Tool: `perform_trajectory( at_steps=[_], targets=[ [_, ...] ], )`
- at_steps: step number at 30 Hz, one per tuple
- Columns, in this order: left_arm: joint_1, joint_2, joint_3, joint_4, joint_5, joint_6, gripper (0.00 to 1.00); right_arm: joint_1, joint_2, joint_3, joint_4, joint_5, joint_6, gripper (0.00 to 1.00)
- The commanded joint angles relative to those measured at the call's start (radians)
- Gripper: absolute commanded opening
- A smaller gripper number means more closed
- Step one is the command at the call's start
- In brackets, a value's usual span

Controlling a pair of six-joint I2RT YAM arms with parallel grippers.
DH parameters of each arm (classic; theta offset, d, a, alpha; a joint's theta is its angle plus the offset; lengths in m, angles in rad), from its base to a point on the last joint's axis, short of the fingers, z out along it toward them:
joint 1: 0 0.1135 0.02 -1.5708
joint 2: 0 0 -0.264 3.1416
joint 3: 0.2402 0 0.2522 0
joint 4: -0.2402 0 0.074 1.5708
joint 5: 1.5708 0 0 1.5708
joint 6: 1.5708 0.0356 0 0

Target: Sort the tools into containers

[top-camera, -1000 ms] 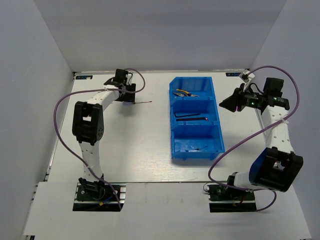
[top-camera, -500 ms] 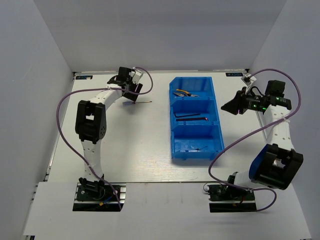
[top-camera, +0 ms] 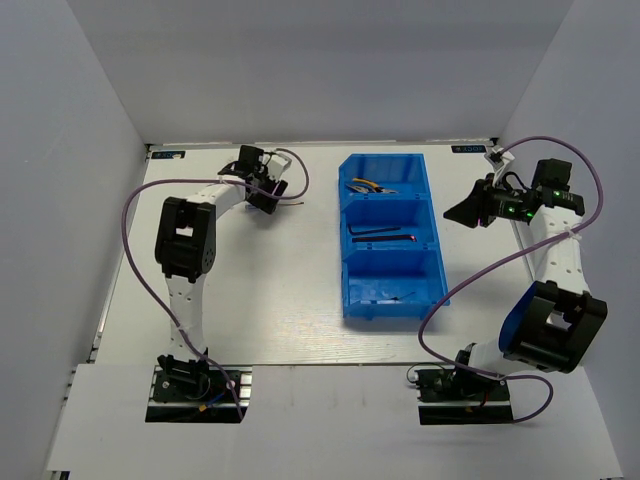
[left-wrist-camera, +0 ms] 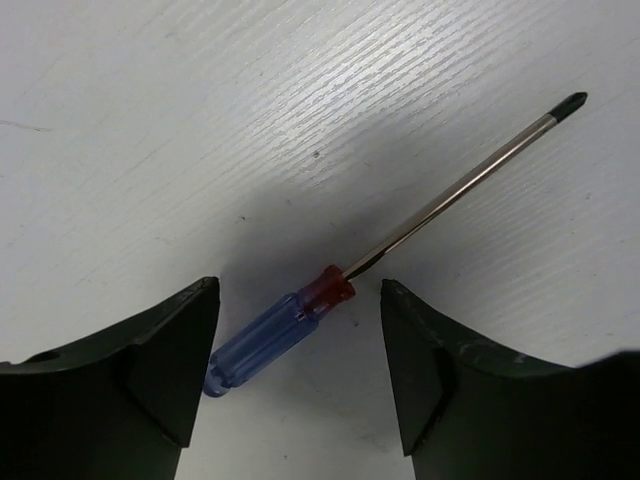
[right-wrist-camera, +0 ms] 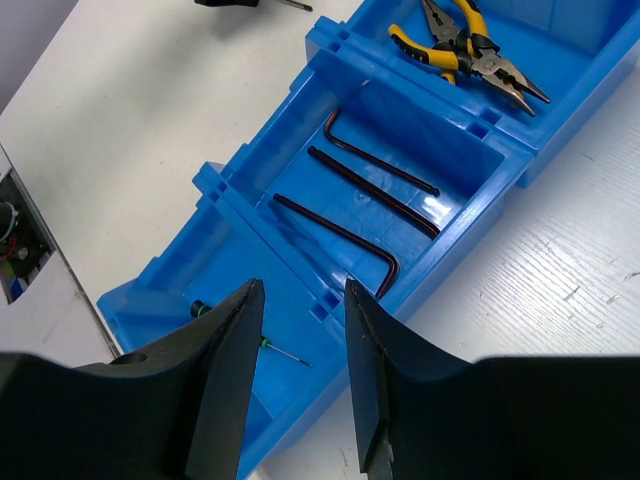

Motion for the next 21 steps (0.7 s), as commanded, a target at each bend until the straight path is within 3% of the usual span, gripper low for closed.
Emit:
perform_trajectory(
  at_steps=[1, 4, 5, 8, 10, 14, 16, 18, 19, 20, 21],
  targets=[
    [0.001, 0.015, -0.014, -0.002, 0.049, 0.006, 0.72, -0.005, -0.008, 0.005, -0.014, -0.021, 0.02, 0.44],
    [-0.011, 0.015, -0.04, -0.022, 0.049, 0.006, 0.61, -0.005, -0.021, -0.011, 0.005, -0.024, 0.033, 0.44],
    [-0.011, 0.015, -0.04, -0.033, 0.04, 0.006, 0.51, -0.005, -0.021, -0.014, 0.019, -0.027, 0.04, 0.44],
    [-0.032, -0.008, -0.103, -0.1, 0.04, -0.005, 0.32, -0.005, -0.025, -0.021, 0.037, -0.034, 0.057, 0.44],
    [-0.042, -0.028, -0.138, -0.109, 0.04, -0.018, 0.26, -0.007, -0.033, -0.028, 0.049, -0.045, 0.068, 0.44],
    [-0.054, -0.138, -0.247, -0.09, 0.081, -0.089, 0.04, -0.002, -0.042, -0.055, 0.075, -0.059, 0.077, 0.44],
    [-0.063, -0.198, -0.269, -0.05, 0.126, -0.136, 0.0, -0.001, -0.059, -0.072, 0.069, -0.061, 0.074, 0.42],
    [-0.075, -0.287, -0.269, -0.03, 0.251, -0.196, 0.0, 0.002, -0.068, -0.081, 0.062, -0.062, 0.038, 0.29],
    [-0.092, -0.32, -0.269, 0.011, 0.296, -0.219, 0.0, 0.002, -0.079, -0.08, 0.024, -0.068, 0.022, 0.21],
    [-0.103, -0.353, -0.278, 0.044, 0.418, -0.248, 0.0, 0.004, -0.082, -0.074, 0.007, -0.074, -0.014, 0.04],
    [-0.115, -0.422, -0.287, 0.085, 0.475, -0.268, 0.0, 0.004, -0.085, -0.069, -0.021, -0.076, -0.032, 0.0]
  ],
)
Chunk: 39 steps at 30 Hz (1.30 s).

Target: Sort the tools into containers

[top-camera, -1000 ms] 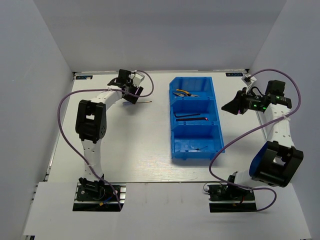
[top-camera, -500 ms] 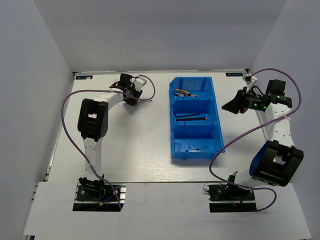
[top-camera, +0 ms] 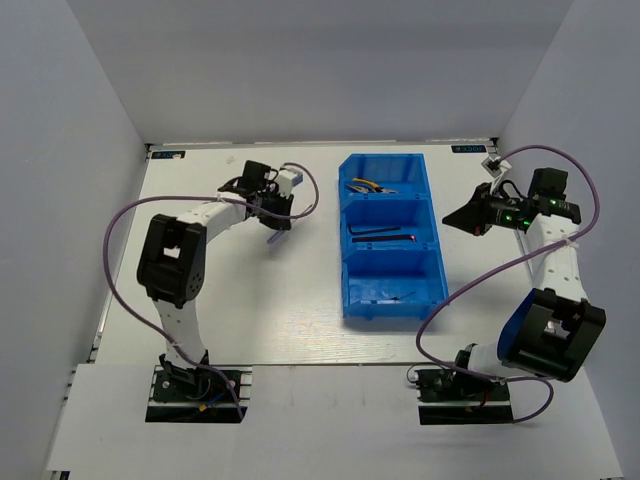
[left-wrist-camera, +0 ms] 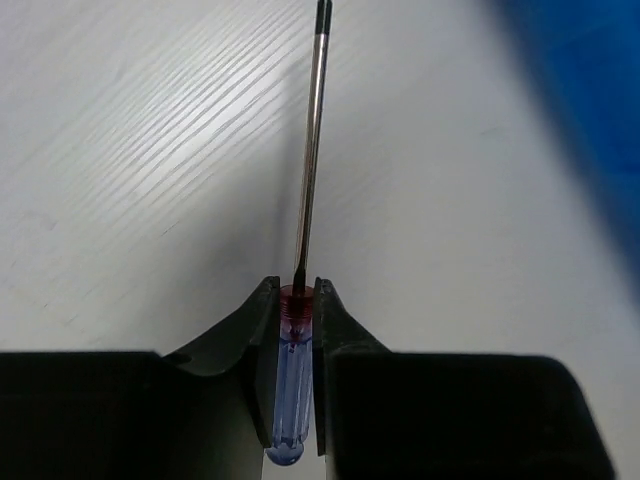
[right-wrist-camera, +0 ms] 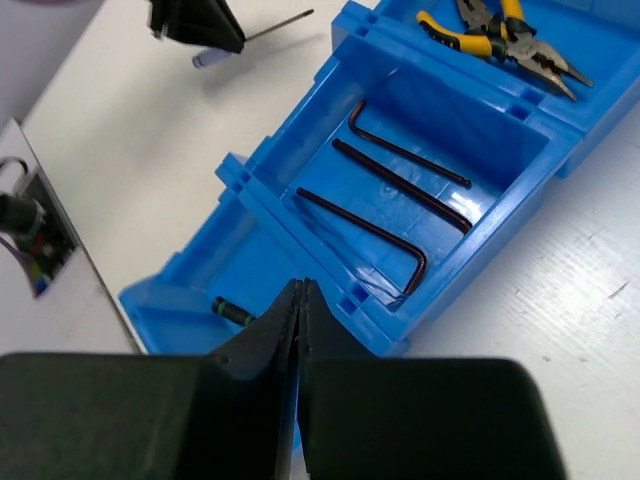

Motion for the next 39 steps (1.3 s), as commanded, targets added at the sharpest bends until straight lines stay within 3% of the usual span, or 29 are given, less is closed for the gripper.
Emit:
perform_trajectory(
  at_steps=[1, 2, 5, 11, 18, 25, 27, 28, 29, 30, 33, 39],
  targets=[
    [-0.069, -0.217, -0.009, 0.175, 0.299, -0.125, 0.0, 0.003, -0.046, 0.015, -0.079, -0.053, -0.109, 0.0],
    [-0.085, -0.241, -0.023, 0.217, 0.411, -0.16, 0.0, 0.003, -0.045, 0.03, -0.096, -0.056, -0.122, 0.0],
    [-0.153, -0.301, -0.052, 0.384, 0.545, -0.257, 0.0, 0.002, -0.045, 0.047, -0.127, -0.051, -0.136, 0.0],
    [-0.299, -0.301, -0.102, 0.553, 0.681, -0.378, 0.0, 0.002, -0.037, 0.055, -0.164, -0.045, -0.168, 0.0],
    [-0.446, -0.26, -0.134, 0.566, 0.592, -0.392, 0.0, -0.001, -0.04, 0.047, -0.178, -0.016, -0.179, 0.0],
    [-0.505, -0.143, -0.08, 0.54, 0.454, -0.365, 0.02, -0.001, -0.088, 0.037, -0.212, 0.002, -0.217, 0.04],
    [-0.514, -0.122, -0.069, 0.517, 0.422, -0.365, 0.14, -0.005, -0.101, 0.032, -0.234, 0.012, -0.237, 0.08],
    [-0.523, -0.122, -0.069, 0.507, 0.41, -0.365, 0.22, -0.005, -0.109, 0.032, -0.241, 0.015, -0.24, 0.12],
    [-0.523, -0.122, -0.069, 0.507, 0.397, -0.365, 0.39, -0.005, -0.117, 0.025, -0.245, 0.018, -0.245, 0.14],
    [-0.523, -0.122, -0.078, 0.507, 0.384, -0.365, 0.44, -0.005, -0.12, 0.023, -0.248, 0.019, -0.252, 0.17],
    [-0.533, -0.151, -0.088, 0.498, 0.357, -0.365, 0.54, -0.005, -0.132, 0.009, -0.255, 0.024, -0.254, 0.24],
    [-0.533, -0.266, -0.088, 0.442, 0.256, -0.355, 0.61, -0.001, -0.141, 0.008, -0.296, 0.052, -0.248, 0.35]
  ],
)
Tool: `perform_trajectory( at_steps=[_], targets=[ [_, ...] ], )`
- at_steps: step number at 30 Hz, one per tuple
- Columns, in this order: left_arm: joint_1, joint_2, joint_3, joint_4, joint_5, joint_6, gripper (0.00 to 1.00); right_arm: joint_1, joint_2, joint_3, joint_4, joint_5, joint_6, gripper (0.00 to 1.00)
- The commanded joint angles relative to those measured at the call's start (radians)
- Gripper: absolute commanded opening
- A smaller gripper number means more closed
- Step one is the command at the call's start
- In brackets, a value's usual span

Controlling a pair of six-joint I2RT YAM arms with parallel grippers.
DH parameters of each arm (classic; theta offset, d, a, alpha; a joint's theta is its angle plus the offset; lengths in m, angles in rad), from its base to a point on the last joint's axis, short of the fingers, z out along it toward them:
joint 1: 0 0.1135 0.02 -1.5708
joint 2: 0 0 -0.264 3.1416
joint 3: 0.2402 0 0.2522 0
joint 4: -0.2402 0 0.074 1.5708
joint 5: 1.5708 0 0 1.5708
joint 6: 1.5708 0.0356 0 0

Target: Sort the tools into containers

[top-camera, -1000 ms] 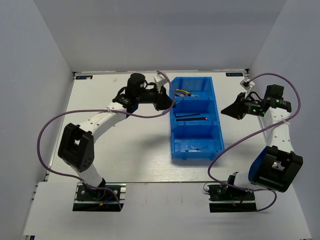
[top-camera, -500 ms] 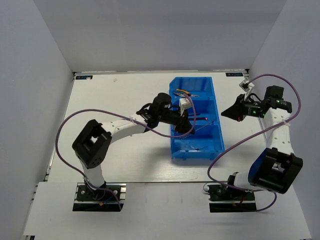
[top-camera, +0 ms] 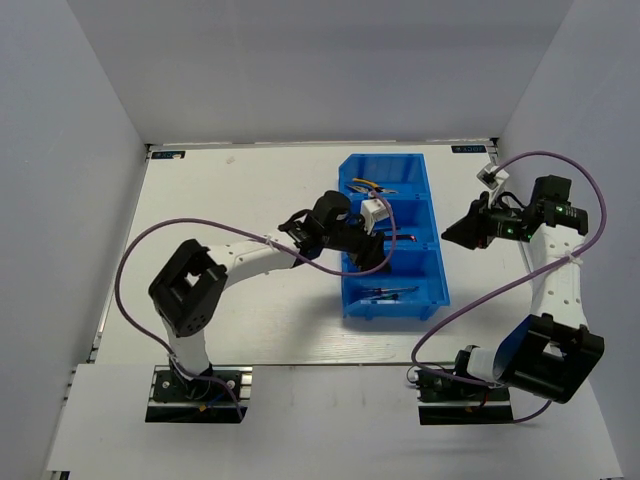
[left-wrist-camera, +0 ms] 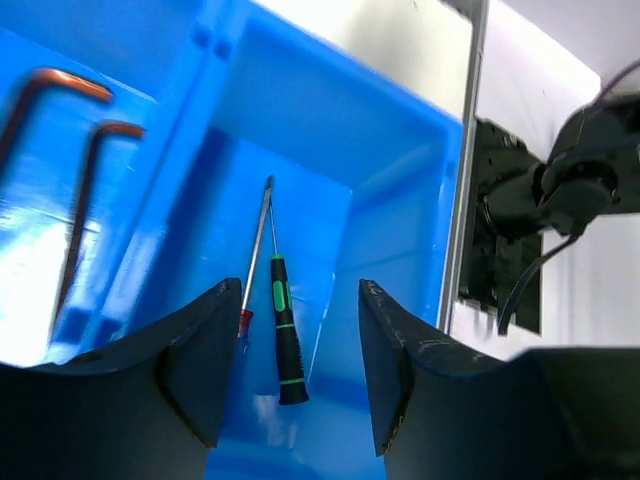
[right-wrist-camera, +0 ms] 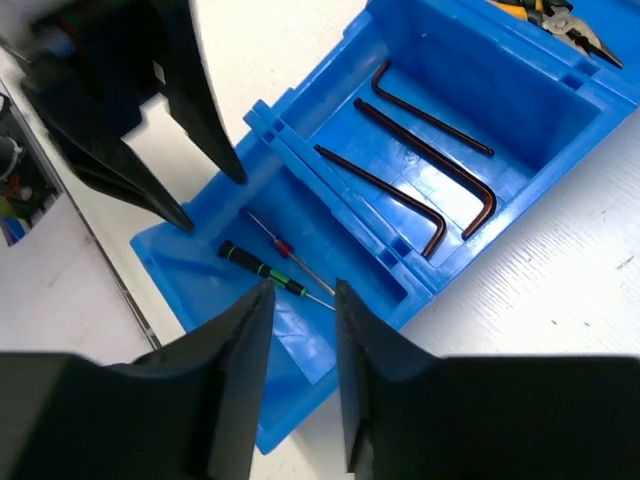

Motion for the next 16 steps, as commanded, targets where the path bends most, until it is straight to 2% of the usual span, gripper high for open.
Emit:
perform_trajectory(
  at_steps=[1, 2, 3, 4, 5, 8, 9, 11, 12, 16],
  targets=[
    [-0.004, -0.18, 0.021, -0.021, -0.091, 0.015, 0.61, 0.0, -0.023, 0.0, -0.048, 0.028, -0.013, 0.38],
    [0.006, -0.212, -0.003, -0.035, -0.152, 0.004, 0.73, 0.003, -0.029, -0.001, -0.052, 0.056, -0.001, 0.41],
    [0.016, -0.248, -0.02, -0.049, -0.187, -0.02, 0.75, 0.004, -0.04, -0.001, -0.051, 0.07, 0.005, 0.57],
    [0.016, -0.325, -0.041, -0.049, -0.221, -0.034, 1.0, 0.004, -0.046, -0.016, -0.045, 0.099, 0.019, 0.81],
    [0.016, -0.364, -0.08, -0.066, -0.326, -0.045, 1.0, 0.007, -0.054, -0.024, 0.004, 0.137, 0.048, 0.91],
    [0.026, -0.464, -0.139, -0.188, -0.535, -0.089, 1.0, 0.011, -0.113, -0.087, 0.14, 0.273, 0.197, 0.91],
    [0.026, -0.525, -0.156, -0.248, -0.584, -0.103, 1.0, 0.016, -0.148, -0.108, 0.197, 0.404, 0.315, 0.91],
    [0.036, -0.59, -0.214, -0.287, -0.678, -0.157, 1.0, 0.017, -0.179, -0.136, 0.25, 0.474, 0.416, 0.91],
    [0.045, -0.657, -0.238, -0.287, -0.695, -0.157, 1.0, 0.014, -0.196, -0.141, 0.276, 0.533, 0.427, 0.91],
    [0.055, -0.786, -0.328, -0.31, -0.798, -0.209, 1.0, 0.016, -0.245, -0.178, 0.279, 0.562, 0.421, 0.91]
  ],
)
